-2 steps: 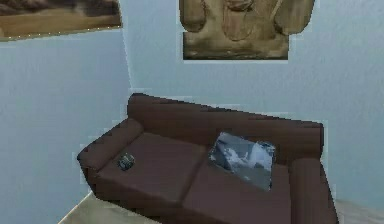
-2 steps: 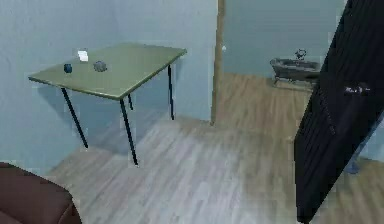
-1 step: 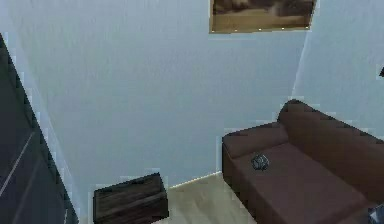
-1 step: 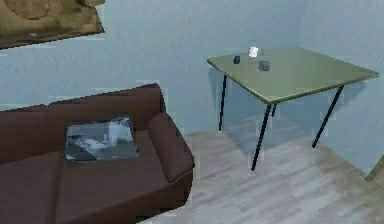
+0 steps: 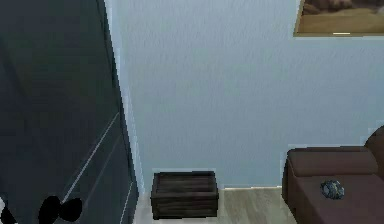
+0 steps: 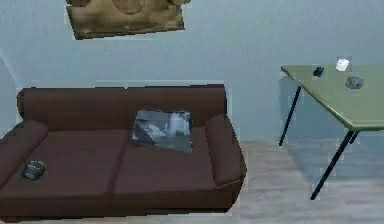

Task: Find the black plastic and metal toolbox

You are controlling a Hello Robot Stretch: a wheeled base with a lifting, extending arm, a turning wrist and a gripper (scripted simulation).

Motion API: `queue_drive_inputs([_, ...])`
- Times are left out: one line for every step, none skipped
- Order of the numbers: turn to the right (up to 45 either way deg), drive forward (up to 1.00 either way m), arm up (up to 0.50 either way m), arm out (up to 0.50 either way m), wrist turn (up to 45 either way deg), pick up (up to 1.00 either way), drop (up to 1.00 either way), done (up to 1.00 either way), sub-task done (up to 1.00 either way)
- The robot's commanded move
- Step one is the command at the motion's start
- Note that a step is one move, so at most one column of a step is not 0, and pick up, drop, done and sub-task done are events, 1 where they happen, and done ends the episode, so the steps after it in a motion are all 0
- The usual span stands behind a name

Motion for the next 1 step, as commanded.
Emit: queue_drive_inputs([0.0, 0.00, 0.00, 0.00, 0.0, 0.00, 0.00, 1.00, 0.00])
